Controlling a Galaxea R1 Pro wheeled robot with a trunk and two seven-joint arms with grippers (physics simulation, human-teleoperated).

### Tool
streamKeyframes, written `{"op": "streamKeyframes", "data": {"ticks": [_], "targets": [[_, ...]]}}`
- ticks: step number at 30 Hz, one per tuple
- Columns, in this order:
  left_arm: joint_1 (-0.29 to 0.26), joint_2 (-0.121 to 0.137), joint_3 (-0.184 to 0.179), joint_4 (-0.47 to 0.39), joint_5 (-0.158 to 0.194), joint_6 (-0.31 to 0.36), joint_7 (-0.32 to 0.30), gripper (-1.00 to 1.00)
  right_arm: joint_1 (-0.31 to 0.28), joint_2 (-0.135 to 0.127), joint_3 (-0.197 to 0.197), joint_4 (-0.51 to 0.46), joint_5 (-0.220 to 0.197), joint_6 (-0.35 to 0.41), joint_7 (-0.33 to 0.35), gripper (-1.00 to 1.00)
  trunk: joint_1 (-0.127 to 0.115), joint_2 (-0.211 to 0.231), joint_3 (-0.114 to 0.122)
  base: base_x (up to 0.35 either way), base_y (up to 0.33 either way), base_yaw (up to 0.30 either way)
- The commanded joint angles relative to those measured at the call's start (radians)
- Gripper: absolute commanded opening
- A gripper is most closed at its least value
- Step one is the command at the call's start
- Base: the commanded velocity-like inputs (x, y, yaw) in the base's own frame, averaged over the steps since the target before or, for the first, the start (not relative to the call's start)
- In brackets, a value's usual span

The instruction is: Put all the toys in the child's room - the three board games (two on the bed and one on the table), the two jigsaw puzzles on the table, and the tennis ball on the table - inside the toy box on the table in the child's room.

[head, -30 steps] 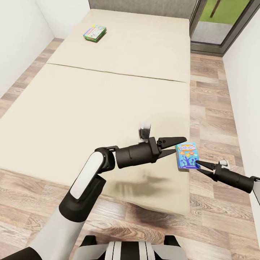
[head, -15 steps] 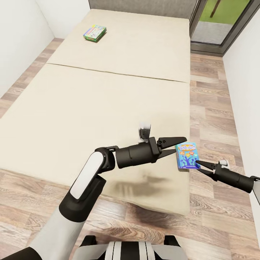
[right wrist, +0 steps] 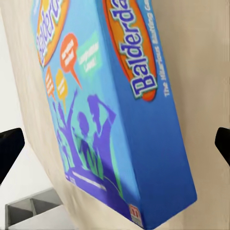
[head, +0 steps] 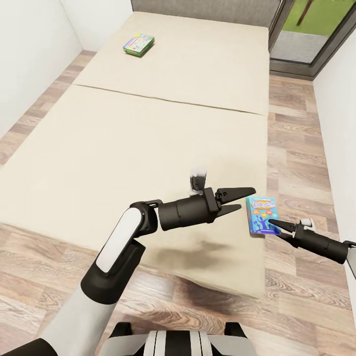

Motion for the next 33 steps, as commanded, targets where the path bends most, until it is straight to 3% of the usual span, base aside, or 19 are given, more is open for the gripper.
{"op": "streamKeyframes", "data": {"ticks": [1, 31, 32, 33], "targets": [[-0.001, 0.0, 0.0, 0.0, 0.011, 0.002, 0.01, 1.0, 0.0, 0.0, -0.001, 0.0, 0.004, 0.003, 0.005, 1.0, 0.0, 0.0, 0.0, 0.0, 0.0, 0.121], [-0.001, 0.0, -0.001, 0.0, 0.01, 0.002, 0.01, 1.0, 0.0, 0.001, -0.002, -0.001, 0.003, 0.003, 0.007, 1.0, 0.0, 0.0, 0.0, 0.0, 0.0, 0.027], [-0.001, 0.0, -0.001, 0.0, 0.01, 0.002, 0.01, 1.0, 0.0, 0.001, -0.002, -0.001, 0.003, 0.003, 0.007, -1.0, 0.0, 0.0, 0.0, 0.0, 0.0, 0.001], [-0.001, 0.0, 0.0, 0.0, 0.01, 0.002, 0.01, 1.0, 0.0, 0.001, -0.002, -0.001, 0.003, 0.003, 0.007, -1.0, 0.0, 0.0, 0.0, 0.0, 0.0, 0.001]]}}
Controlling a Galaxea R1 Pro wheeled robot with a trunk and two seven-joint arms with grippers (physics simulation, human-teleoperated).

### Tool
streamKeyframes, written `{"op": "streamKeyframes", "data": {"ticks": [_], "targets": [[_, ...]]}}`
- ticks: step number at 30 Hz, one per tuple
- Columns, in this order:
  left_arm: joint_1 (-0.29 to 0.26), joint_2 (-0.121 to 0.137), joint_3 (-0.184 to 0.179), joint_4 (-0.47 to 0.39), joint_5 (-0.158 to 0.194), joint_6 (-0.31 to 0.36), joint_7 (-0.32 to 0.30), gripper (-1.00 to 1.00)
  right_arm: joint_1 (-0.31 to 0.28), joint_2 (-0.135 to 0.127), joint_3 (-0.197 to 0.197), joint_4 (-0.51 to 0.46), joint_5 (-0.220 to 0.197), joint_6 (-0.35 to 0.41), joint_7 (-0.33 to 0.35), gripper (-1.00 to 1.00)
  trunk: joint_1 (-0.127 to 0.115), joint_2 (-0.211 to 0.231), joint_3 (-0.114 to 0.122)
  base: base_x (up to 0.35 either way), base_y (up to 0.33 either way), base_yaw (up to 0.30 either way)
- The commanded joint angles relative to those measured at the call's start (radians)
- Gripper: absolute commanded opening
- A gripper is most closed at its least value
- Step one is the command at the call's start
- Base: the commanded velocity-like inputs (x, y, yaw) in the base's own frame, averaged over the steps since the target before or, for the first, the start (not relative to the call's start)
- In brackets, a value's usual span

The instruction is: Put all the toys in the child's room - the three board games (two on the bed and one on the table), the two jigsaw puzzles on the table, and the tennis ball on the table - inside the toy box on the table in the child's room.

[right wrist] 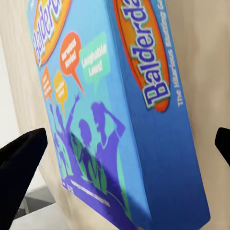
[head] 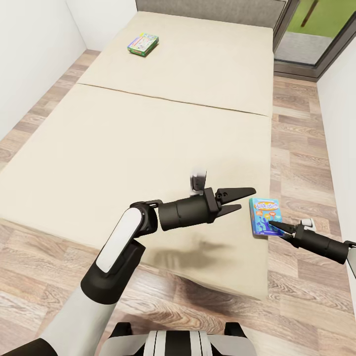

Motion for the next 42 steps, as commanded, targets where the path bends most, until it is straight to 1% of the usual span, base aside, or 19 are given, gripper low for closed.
{"op": "streamKeyframes", "data": {"ticks": [1, 18, 23, 25, 31, 38, 42], "targets": [[-0.001, -0.001, 0.0, 0.0, 0.011, 0.002, 0.009, 1.0, 0.0, 0.001, 0.004, 0.0, -0.021, 0.016, 0.006, -1.0, 0.0, 0.0, 0.0, 0.0, 0.0, 0.001], [-0.001, -0.001, 0.001, 0.0, 0.01, 0.002, 0.009, 1.0, 0.001, 0.0, 0.003, -0.003, -0.02, 0.016, 0.006, -1.0, 0.0, 0.0, 0.0, 0.0, 0.0, 0.0], [-0.001, 0.0, 0.001, 0.0, 0.01, 0.002, 0.009, 1.0, 0.004, 0.0, 0.006, -0.022, -0.02, 0.016, 0.006, -1.0, 0.0, 0.0, 0.0, 0.0, 0.0, 0.0], [-0.001, 0.001, 0.001, 0.0, 0.009, 0.002, 0.009, 1.0, 0.007, 0.001, 0.008, -0.053, -0.021, 0.016, 0.006, -1.0, 0.0, 0.0, 0.0, 0.0, 0.0, 0.0], [-0.001, 0.001, 0.001, 0.0, 0.009, 0.002, 0.009, 1.0, 0.014, 0.003, 0.009, -0.107, -0.021, 0.016, 0.006, -1.0, 0.0, 0.0, 0.0, 0.0, 0.0, 0.0], [-0.001, 0.001, 0.001, 0.0, 0.009, 0.002, 0.009, 1.0, 0.03, 0.005, 0.013, -0.154, -0.022, 0.016, 0.006, -1.0, 0.0, 0.0, 0.0, 0.0, 0.0, 0.0], [-0.001, 0.001, 0.001, 0.0, 0.009, 0.002, 0.009, 1.0, 0.051, 0.011, 0.034, -0.219, -0.022, 0.016, 0.005, -1.0, 0.0, 0.0, 0.0, 0.0, 0.0, 0.0]]}}
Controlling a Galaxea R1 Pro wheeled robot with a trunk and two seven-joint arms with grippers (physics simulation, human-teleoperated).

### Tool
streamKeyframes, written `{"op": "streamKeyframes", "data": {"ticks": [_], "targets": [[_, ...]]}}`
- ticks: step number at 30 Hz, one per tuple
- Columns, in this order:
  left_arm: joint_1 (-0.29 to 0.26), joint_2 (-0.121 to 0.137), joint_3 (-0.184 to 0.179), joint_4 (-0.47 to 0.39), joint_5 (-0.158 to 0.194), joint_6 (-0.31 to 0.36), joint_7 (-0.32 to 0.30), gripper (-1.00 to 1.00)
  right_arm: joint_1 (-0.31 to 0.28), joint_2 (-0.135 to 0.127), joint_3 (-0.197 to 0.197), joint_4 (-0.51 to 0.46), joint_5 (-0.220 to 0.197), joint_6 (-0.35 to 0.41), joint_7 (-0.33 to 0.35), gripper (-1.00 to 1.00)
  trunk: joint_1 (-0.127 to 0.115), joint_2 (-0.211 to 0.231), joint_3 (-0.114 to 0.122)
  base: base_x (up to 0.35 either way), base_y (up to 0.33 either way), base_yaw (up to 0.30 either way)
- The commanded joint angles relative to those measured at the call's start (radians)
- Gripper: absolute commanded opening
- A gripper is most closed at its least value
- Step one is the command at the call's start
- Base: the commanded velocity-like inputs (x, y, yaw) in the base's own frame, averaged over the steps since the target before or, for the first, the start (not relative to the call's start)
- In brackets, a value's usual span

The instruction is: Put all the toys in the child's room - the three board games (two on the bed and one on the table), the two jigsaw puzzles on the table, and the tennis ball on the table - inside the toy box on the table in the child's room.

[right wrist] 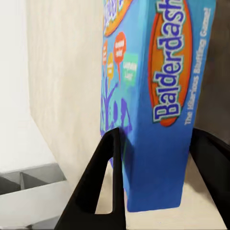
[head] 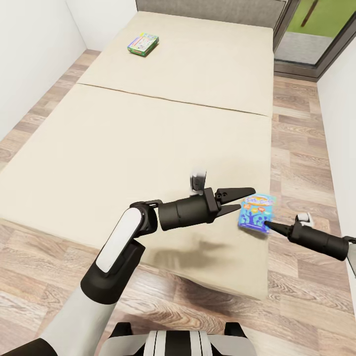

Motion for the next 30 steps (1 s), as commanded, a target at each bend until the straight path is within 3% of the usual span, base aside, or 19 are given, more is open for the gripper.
{"op": "streamKeyframes", "data": {"ticks": [1, 9, 19, 20, 30], "targets": [[0.0, 0.0, 0.001, -0.001, 0.011, 0.002, 0.01, 1.0, 0.007, 0.001, 0.007, -0.02, 0.01, 0.002, 0.005, -1.0, 0.0, 0.0, 0.0, 0.0, 0.0, 0.0], [0.0, 0.001, 0.001, 0.0, 0.011, 0.002, 0.011, 1.0, 0.047, 0.007, 0.034, -0.113, 0.01, 0.002, 0.004, -1.0, 0.0, 0.0, 0.0, 0.0, 0.0, 0.0], [-0.001, 0.007, 0.003, 0.001, 0.011, 0.007, 0.014, 1.0, 0.057, 0.009, 0.04, -0.139, 0.01, 0.002, 0.003, -1.0, 0.0, 0.0, 0.0, 0.0, 0.0, 0.0], [0.096, 0.067, 0.066, 0.001, 0.007, 0.007, -0.018, 1.0, 0.066, 0.009, 0.038, -0.156, 0.008, 0.002, 0.003, -1.0, 0.0, 0.0, 0.0, -0.048, 0.0, 0.0], [0.11, 0.104, 0.081, 0.001, 0.007, 0.006, -0.098, 1.0, 0.069, 0.01, 0.038, -0.157, 0.008, 0.002, 0.004, -1.0, 0.0, 0.0, 0.0, -0.196, 0.0, 0.0]]}}
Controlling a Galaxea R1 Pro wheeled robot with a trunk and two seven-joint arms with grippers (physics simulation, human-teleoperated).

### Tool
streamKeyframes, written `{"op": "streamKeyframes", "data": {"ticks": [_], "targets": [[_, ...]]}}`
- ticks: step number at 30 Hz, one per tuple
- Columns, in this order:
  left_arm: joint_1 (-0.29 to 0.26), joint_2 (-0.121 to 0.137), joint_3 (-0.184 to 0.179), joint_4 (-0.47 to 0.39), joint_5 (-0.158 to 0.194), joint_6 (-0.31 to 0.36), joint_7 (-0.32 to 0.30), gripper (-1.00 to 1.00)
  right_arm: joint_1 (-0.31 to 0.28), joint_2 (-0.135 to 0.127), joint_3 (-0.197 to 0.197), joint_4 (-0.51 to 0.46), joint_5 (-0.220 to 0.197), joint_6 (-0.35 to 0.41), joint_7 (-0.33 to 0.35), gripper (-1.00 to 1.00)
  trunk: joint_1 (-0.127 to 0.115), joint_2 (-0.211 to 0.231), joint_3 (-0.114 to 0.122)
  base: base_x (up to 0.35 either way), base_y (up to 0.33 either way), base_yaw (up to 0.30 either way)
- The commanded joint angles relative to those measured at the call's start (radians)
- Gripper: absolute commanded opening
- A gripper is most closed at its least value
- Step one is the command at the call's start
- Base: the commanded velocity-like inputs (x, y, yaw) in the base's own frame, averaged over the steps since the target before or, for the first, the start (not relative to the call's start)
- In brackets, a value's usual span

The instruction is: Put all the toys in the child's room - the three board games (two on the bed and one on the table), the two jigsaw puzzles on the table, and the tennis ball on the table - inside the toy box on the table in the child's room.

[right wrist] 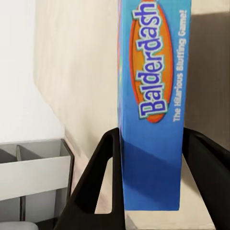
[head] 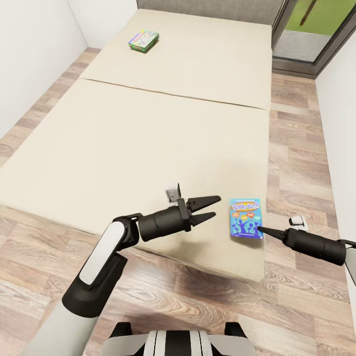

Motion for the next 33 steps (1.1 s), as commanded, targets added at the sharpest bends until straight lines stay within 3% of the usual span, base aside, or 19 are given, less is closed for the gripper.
{"op": "streamKeyframes", "data": {"ticks": [1, 18, 24, 27, 28, 33], "targets": [[0.001, 0.002, 0.002, 0.0, 0.006, 0.003, -0.002, 1.0, 0.0, 0.0, -0.001, 0.0, 0.002, 0.004, 0.006, -1.0, 0.0, 0.0, 0.0, -0.169, 0.0, 0.0], [0.007, 0.03, 0.035, 0.0, 0.007, 0.005, -0.032, 1.0, 0.0, -0.001, -0.001, 0.0, 0.004, 0.004, 0.007, -1.0, 0.0, 0.0, 0.0, -0.054, 0.0, 0.0], [0.008, 0.055, 0.041, 0.0, 0.007, 0.009, -0.041, 1.0, -0.001, -0.001, -0.003, 0.0, 0.005, 0.004, 0.007, -1.0, 0.0, 0.0, 0.0, -0.005, 0.0, 0.0], [0.017, 0.092, 0.058, 0.0, 0.007, 0.012, -0.077, 1.0, -0.001, -0.003, -0.004, -0.001, 0.005, 0.004, 0.007, -1.0, 0.0, 0.0, 0.0, -0.002, 0.0, 0.0], [0.017, 0.092, 0.058, 0.0, 0.007, 0.012, -0.077, 1.0, -0.001, -0.003, -0.004, -0.001, 0.005, 0.004, 0.007, -1.0, 0.0, 0.0, 0.0, -0.002, 0.0, 0.0], [0.088, 0.179, 0.13, 0.0, 0.007, 0.013, -0.169, 1.0, -0.001, -0.009, -0.006, -0.02, 0.004, 0.004, 0.008, -1.0, 0.0, 0.0, 0.0, -0.001, 0.0, 0.0]]}}
